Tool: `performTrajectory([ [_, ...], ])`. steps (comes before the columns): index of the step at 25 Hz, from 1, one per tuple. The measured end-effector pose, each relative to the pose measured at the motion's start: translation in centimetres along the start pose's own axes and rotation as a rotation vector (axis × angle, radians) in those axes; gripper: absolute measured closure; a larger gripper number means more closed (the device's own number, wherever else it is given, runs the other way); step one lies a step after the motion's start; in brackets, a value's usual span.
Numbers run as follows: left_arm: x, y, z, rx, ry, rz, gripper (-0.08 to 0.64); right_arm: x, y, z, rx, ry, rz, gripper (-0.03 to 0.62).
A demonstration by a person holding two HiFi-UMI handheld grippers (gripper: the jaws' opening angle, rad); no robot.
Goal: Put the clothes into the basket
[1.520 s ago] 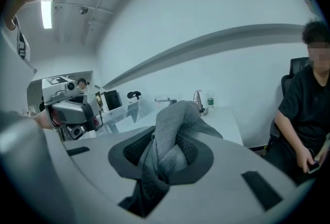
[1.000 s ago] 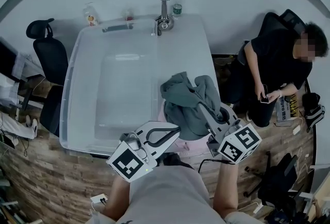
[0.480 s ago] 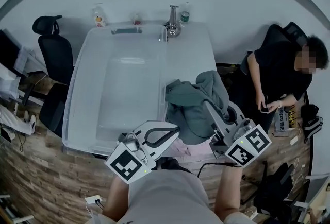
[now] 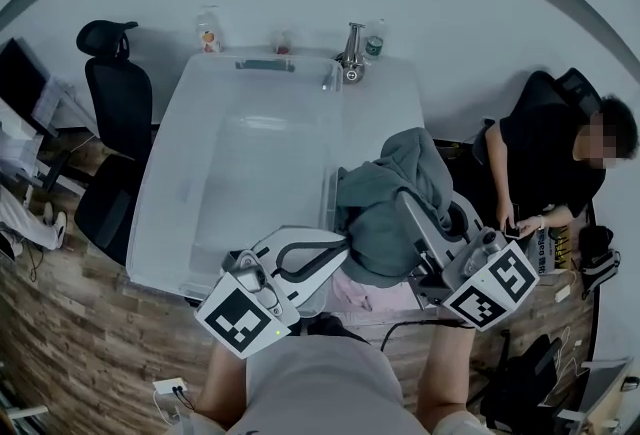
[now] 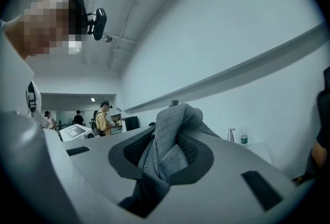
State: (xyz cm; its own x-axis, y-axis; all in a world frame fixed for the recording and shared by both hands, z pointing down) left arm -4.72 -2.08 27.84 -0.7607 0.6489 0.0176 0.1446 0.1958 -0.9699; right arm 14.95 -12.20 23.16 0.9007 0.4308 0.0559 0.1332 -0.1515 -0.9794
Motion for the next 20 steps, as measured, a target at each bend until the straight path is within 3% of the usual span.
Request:
performTrajectory([
  [20,5.1,3.0,3.1,-0.089,0.133,-0.038,0.555,-6.1,6.3,3.8,0.043,0.148,-0.084,0.52],
])
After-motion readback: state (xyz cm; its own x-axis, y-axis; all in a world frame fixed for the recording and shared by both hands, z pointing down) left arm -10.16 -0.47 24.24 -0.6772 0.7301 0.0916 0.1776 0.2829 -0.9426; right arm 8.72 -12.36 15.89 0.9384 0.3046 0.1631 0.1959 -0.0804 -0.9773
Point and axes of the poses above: the fingertips, and each gripper's own axes: x backward along the fingers, z to its left, y out of its top, the point moved 10 cm from there along x, backward along the fingers, and after that the axes turned 4 degrees about -z, right-handed, at the moved point
